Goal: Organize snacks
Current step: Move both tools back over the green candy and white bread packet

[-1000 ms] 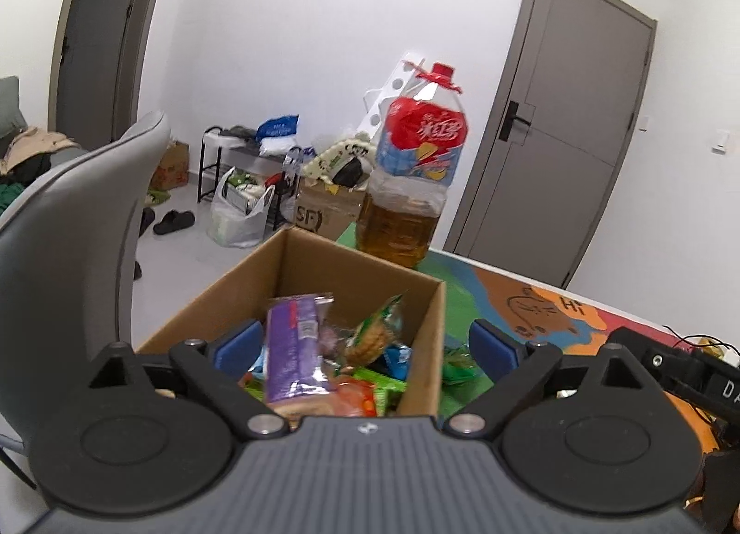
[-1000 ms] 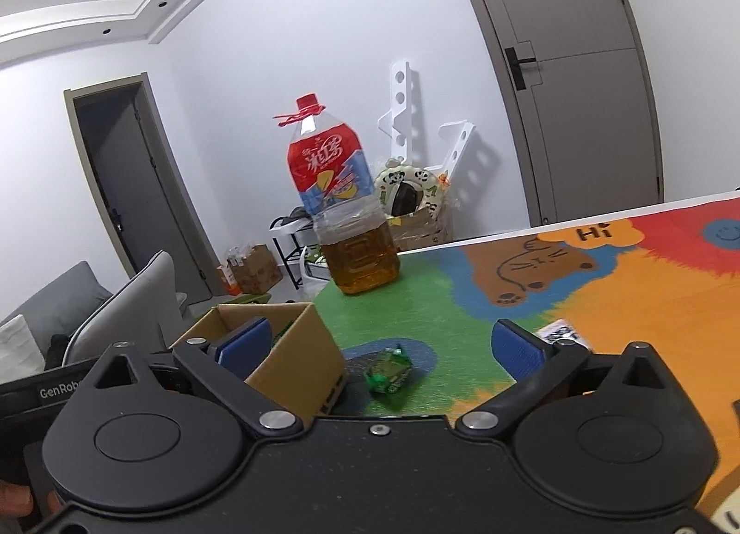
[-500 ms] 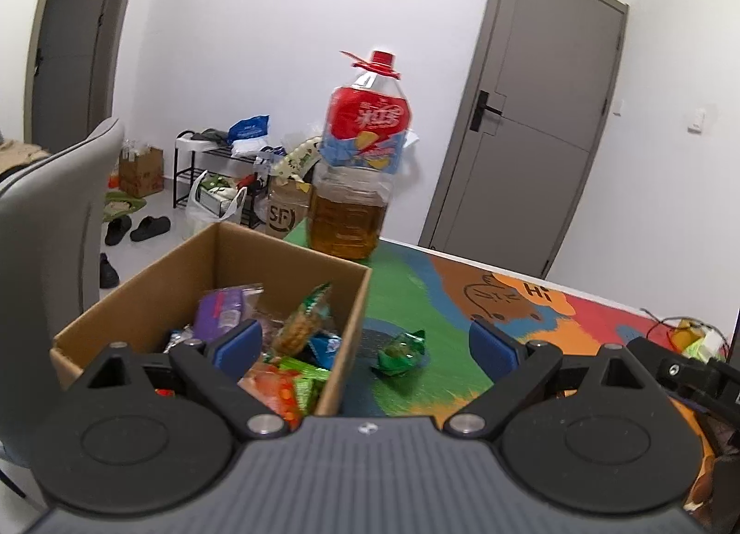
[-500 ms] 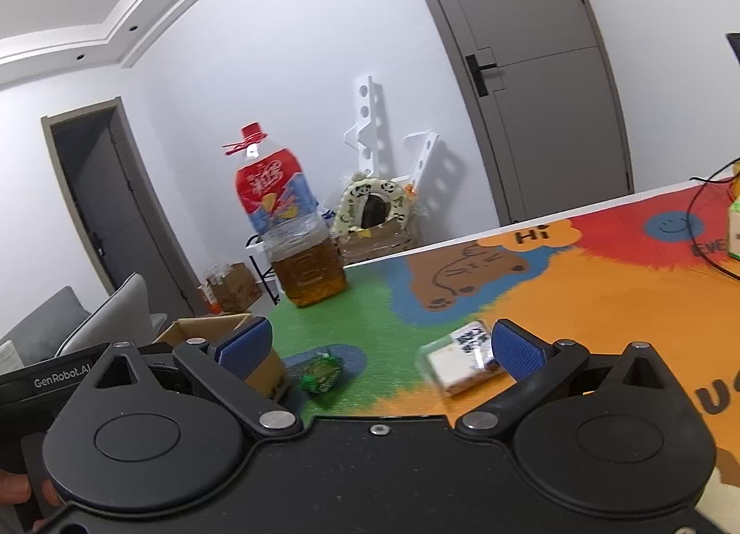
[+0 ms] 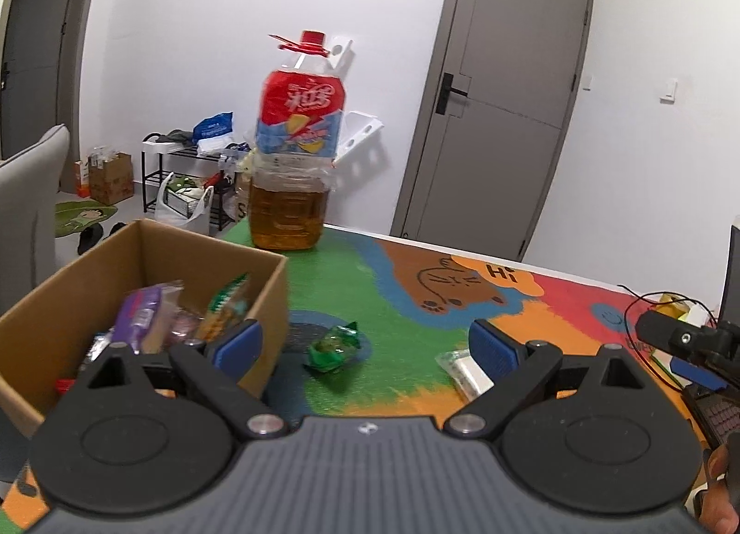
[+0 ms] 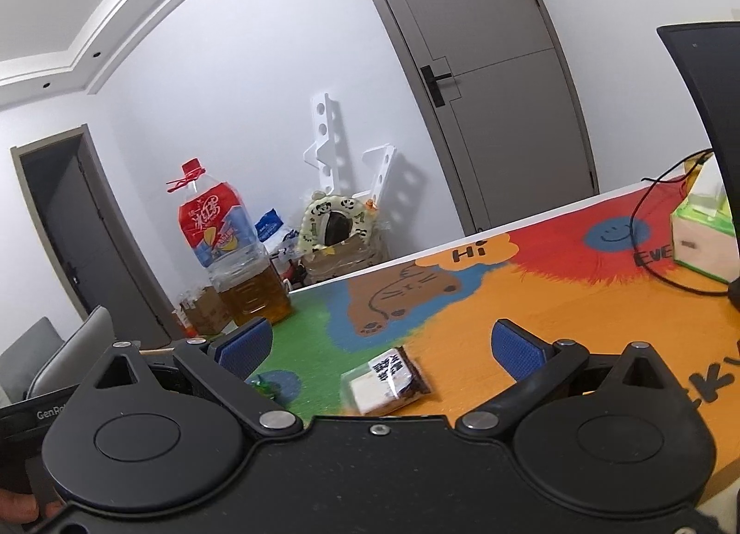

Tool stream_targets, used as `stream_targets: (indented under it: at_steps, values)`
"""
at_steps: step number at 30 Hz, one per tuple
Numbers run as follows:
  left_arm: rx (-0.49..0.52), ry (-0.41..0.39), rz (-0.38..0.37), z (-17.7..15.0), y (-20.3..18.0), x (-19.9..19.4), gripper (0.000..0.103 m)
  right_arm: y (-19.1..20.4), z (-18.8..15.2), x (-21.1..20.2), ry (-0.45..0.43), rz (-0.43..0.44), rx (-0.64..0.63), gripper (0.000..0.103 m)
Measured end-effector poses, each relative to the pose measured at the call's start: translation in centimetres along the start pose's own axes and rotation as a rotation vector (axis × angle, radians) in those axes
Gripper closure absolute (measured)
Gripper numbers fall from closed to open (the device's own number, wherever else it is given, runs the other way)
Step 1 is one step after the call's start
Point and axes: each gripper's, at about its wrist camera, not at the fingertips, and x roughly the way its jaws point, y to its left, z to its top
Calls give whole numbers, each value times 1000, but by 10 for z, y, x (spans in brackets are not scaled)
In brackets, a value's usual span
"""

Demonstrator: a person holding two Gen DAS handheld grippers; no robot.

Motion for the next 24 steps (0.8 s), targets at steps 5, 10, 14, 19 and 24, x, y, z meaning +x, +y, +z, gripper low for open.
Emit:
stream_targets:
  at_steps: [5,10,14,19,24]
  values:
    - [18,9,4,-1,-11,14,8,-2,9,12,27,10,-49,0]
    - [-2,11,37,-2,-15,28,9,-2,15,27,55,36,-88,0]
    - [-26,0,69,-3,-18,40,11,-1,20,43,85,50,-117,0]
    - [-21,-11,85,-6,-26,52,21,0,30,64,114,72,-108,0]
    - [-26,0,101,-15,-25,64,34,-2,16,87,141,95,-132,0]
